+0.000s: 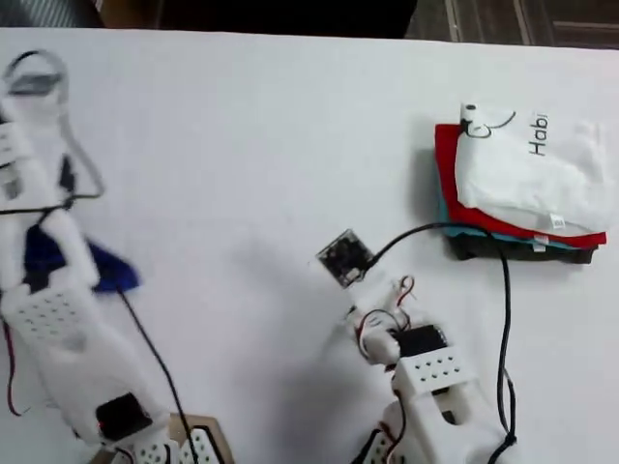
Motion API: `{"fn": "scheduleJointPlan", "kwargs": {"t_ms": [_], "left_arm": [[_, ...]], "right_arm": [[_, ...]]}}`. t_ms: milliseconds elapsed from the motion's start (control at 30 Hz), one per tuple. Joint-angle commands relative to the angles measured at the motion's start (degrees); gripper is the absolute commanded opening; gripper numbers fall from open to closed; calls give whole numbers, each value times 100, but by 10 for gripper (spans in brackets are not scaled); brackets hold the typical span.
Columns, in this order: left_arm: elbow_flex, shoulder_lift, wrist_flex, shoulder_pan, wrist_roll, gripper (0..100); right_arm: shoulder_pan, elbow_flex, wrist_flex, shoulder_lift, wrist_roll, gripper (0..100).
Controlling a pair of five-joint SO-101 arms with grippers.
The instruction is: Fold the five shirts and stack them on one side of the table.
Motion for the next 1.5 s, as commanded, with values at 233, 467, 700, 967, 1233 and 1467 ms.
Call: {"fn": "scheduleJointPlan", "kwargs": {"t_ms": [233, 467, 700, 967, 1233, 1467], "left_arm": [[593, -2576, 105, 2769, 18, 24], [602, -2664, 114, 3024, 35, 140], [435, -2673, 114, 2356, 26, 338], [1059, -2418, -70, 378, -18, 324], [1411, -2066, -853, -1670, -9, 323], [1411, -1626, -1029, -2831, -378, 323]], "right_arm": [[295, -35, -154, -163, -202, 187], [295, -35, -154, -163, -202, 187], [295, -35, -154, -163, -202, 187], [295, -88, -101, -127, -202, 187], [48, -2286, 1525, -101, -167, 187], [-1077, -3253, 1640, 532, -185, 187]]}}
